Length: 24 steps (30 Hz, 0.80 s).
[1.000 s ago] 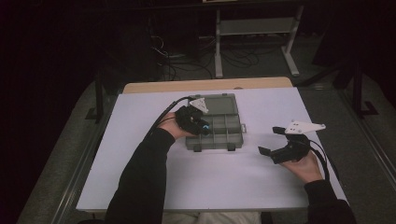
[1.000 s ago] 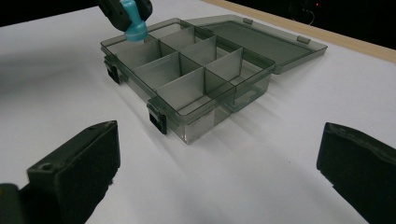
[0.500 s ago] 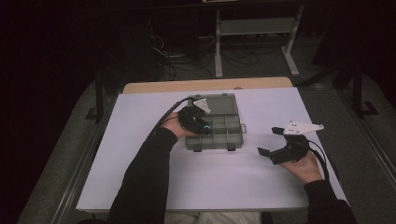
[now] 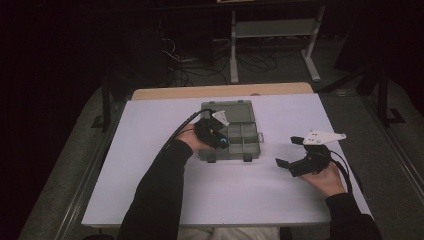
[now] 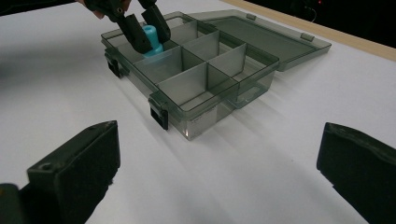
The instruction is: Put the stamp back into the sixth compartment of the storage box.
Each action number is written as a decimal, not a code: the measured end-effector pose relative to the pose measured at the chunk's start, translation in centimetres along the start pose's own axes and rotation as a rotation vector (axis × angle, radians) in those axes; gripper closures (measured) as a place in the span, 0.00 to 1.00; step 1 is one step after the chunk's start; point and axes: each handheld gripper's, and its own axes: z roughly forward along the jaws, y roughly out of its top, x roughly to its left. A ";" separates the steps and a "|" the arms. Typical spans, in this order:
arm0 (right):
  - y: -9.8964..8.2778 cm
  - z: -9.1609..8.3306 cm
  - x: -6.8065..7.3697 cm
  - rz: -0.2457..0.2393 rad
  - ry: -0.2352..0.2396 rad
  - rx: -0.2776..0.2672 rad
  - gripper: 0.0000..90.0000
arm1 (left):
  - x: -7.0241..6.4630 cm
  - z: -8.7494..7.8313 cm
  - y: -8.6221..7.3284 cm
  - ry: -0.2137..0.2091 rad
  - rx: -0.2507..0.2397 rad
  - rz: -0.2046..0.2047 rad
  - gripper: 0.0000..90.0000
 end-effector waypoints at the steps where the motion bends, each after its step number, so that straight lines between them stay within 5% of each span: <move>1: 0.0 0.0 0.0 0.000 0.000 0.000 0.00 | 0.0 0.0 0.0 0.000 -0.002 -0.001 0.72; 6: 0.0 0.0 0.0 0.003 0.001 0.000 0.00 | 0.2 -0.6 0.0 -0.004 -0.025 -0.022 0.66; 24: -0.1 0.0 -0.1 0.005 0.000 0.005 0.00 | 0.1 -3.5 -0.1 0.025 -0.135 -0.071 0.13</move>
